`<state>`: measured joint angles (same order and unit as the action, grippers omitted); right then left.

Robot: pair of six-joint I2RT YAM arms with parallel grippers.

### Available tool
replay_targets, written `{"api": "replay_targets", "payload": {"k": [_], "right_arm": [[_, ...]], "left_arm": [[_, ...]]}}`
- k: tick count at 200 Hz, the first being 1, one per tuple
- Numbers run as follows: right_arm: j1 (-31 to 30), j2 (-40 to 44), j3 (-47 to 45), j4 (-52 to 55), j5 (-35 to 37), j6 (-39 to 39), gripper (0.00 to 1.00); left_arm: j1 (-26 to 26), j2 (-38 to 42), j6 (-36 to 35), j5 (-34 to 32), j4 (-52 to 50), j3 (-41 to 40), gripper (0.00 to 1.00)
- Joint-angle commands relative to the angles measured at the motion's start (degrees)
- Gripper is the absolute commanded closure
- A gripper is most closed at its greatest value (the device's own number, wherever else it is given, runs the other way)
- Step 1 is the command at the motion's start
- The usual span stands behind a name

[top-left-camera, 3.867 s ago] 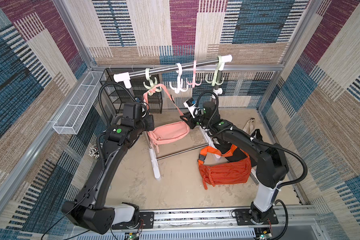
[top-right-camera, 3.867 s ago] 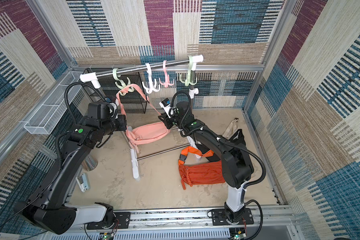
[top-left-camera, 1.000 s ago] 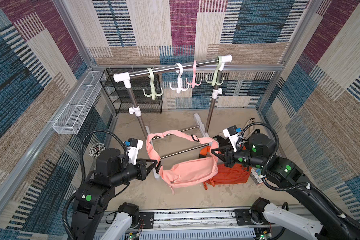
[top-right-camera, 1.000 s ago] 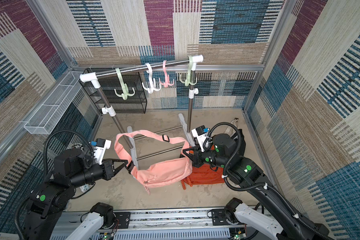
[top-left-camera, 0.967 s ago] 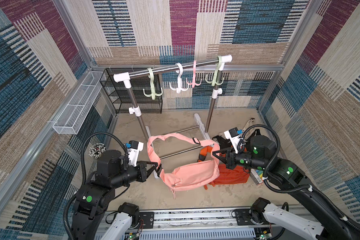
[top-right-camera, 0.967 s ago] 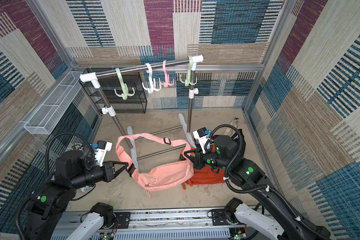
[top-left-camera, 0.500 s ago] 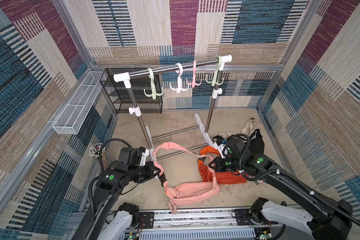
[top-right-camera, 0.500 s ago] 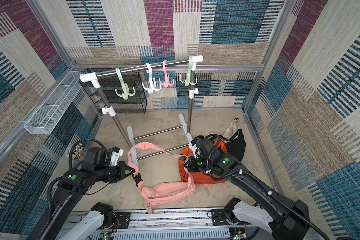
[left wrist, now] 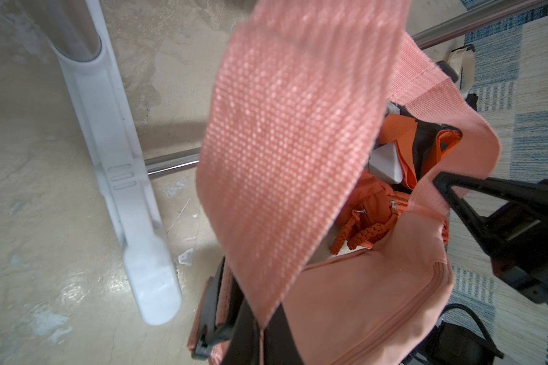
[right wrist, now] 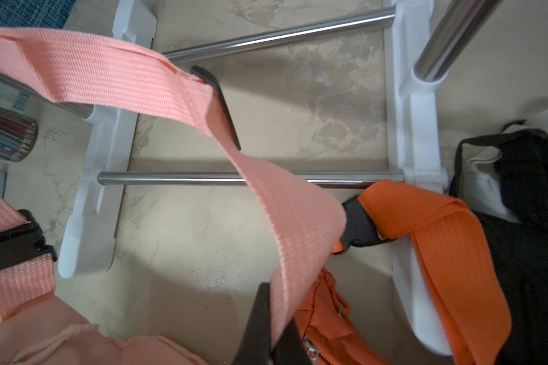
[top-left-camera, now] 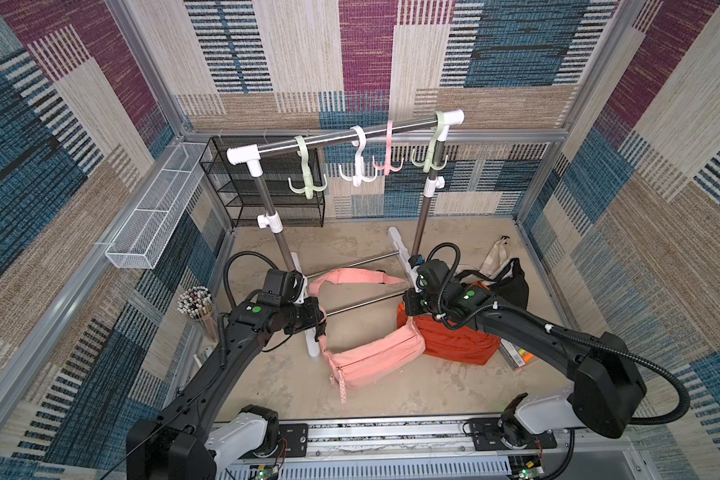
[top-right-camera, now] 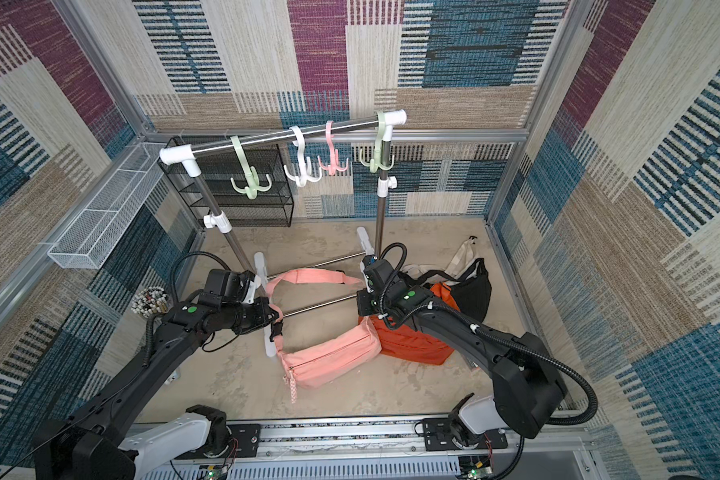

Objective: Take the bag off the hook
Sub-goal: Place the bag at the center of the board.

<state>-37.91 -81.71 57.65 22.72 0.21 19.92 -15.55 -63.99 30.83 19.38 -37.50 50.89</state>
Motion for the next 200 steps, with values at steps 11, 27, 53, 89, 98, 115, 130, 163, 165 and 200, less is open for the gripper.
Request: {"api": "replay_targets", "payload": {"k": [11,27,53,89,98,115,130,163,165,200], "right_arm": [[0.07,-0.18,-1.42,-6.59,5.24,-1.13,0.98],[0.07,-0.44,-2.43,-8.43,6.45,-0.43,0.97],[0.04,-2.64,-2.32,-10.29,7.98,0.25,0.94],[0.07,-6.93,-1.83,-12.46,11.57,-0.63,0.93],[0.1,-7.8,-2.0,-13.44,12.13,-1.17,0.93],[0.12,-9.12,-2.51,-15.65,12.46,-1.97,0.93],[0.17,-9.9,-3.39,-18.49,12.09,-3.02,0.93],[1.14,-13.5,-1.96,-19.82,11.61,-4.25,0.93],[1.25,-13.72,-1.87,-19.89,11.6,-4.25,0.93],[3.34,-16.47,-1.56,-20.17,10.57,-2.92,0.93]], "left_arm": [[0.04,-0.08,-2.85,-4.49,3.9,-0.44,1.0],[-0.01,-0.5,-3.66,-6.11,4.17,-0.15,1.0],[-0.01,-2.2,-5.42,-7.43,3.5,1.76,1.0],[0.0,-5.46,-7.16,-8.9,2.33,3.68,1.0],[0.04,-5.83,-7.32,-9.06,2.49,3.64,1.0],[0.0,-6.06,-7.83,-9.25,3.34,3.27,0.98],[-0.01,-6.3,-8.62,-10.12,4.21,2.98,0.96],[-0.01,-9.38,-10.29,-10.73,4.69,4.28,0.91],[0.04,-9.59,-10.38,-10.69,4.73,4.41,0.9],[-0.01,-13.8,-10.66,-8.82,4.91,6.5,0.89]]}}
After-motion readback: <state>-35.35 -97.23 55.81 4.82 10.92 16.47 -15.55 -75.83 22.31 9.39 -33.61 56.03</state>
